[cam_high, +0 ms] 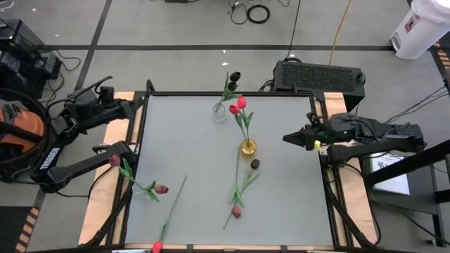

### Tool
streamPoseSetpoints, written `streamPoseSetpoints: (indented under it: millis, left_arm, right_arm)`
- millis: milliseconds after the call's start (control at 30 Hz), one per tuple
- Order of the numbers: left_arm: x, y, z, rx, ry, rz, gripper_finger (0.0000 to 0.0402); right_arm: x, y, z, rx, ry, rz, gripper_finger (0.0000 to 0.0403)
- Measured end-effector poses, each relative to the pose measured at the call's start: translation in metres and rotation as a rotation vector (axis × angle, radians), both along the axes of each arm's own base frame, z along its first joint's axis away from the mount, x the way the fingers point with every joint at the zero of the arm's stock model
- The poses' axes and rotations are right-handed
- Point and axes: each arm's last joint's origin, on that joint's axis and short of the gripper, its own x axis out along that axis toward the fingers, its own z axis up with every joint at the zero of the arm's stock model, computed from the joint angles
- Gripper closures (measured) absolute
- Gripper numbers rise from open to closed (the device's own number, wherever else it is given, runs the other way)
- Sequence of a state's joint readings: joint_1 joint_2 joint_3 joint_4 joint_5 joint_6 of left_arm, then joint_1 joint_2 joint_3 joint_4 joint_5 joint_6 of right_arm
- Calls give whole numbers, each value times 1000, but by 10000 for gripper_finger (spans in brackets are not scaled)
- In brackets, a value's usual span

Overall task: Sort flowers into vase by color
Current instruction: Put the black tulip into the top transparent vase

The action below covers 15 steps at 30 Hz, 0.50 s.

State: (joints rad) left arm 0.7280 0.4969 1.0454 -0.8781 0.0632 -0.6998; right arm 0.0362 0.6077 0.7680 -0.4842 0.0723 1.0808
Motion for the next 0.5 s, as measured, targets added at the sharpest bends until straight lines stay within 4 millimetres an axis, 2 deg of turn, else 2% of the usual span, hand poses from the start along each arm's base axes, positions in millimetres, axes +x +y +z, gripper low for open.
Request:
streamPoseSetpoints:
  millis: [200,500]
  left_arm:
    - [0,0,0,28,20,-17,317]
    - [0,0,1,176,127,-83,317]
  right_arm:
    - [19,7,-11,172,92,-27,248]
    - [67,38,-42,470,265,-104,248]
